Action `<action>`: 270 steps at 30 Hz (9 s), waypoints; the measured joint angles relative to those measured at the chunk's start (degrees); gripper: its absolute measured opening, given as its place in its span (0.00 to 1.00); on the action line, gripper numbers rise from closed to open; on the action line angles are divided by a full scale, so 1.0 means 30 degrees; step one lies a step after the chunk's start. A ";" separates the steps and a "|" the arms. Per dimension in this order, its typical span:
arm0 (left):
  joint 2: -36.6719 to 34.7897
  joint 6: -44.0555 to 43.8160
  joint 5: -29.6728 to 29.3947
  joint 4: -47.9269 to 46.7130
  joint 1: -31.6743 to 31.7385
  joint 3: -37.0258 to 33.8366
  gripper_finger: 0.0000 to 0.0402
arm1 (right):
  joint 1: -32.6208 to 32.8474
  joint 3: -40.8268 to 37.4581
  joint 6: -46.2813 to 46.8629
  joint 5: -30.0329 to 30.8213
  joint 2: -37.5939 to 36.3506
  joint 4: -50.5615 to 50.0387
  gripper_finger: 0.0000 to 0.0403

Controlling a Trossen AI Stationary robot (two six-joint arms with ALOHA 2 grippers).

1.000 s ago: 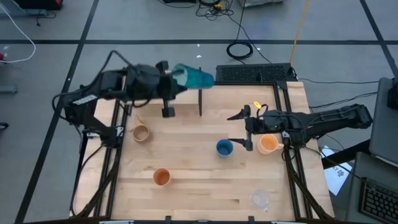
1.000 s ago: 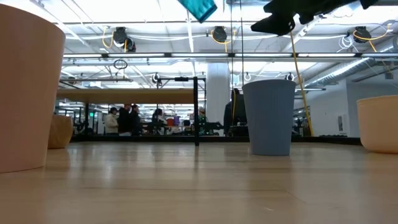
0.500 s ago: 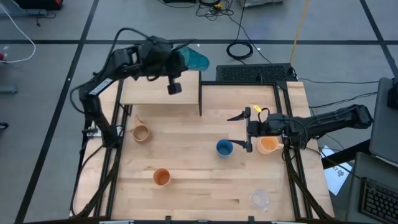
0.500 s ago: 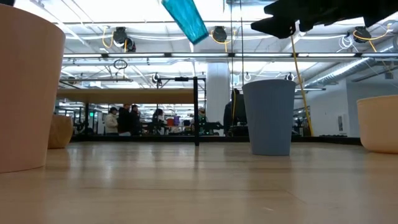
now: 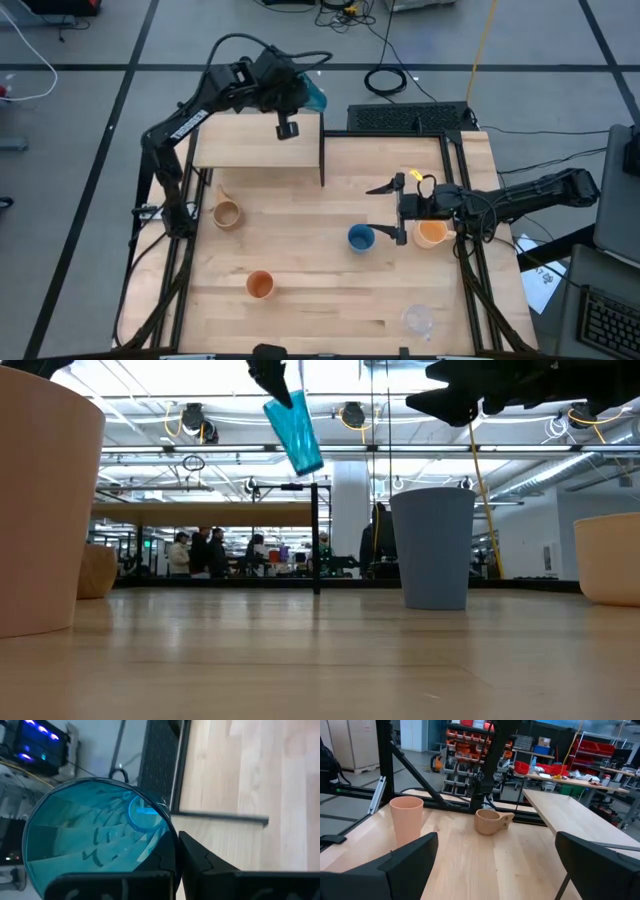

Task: Stack small to large cups/mugs on shelf
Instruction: Put the light blue cup on the shelf, then put the blue cup on the shelf

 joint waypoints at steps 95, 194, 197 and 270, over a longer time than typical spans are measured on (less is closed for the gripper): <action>0.1554 0.4959 0.4315 -0.4417 0.3939 -0.0036 0.06 | -0.0007 0.0000 -0.1876 0.0000 0.0000 0.0587 0.98; -0.4279 -0.6708 -0.4604 0.0468 -1.0719 -0.4382 0.37 | 0.0975 0.0007 0.5554 -0.0008 -0.3026 -0.6978 0.98; -0.4279 -0.7461 -0.4778 0.0614 -1.1463 -0.5713 0.37 | 0.1240 0.0007 0.5555 -0.0015 -0.3176 -0.7955 0.98; -0.3439 -0.5420 -0.1069 0.5937 -1.1230 -0.9930 0.37 | 0.2239 0.0073 0.6262 -0.0557 -0.3272 -1.2504 0.73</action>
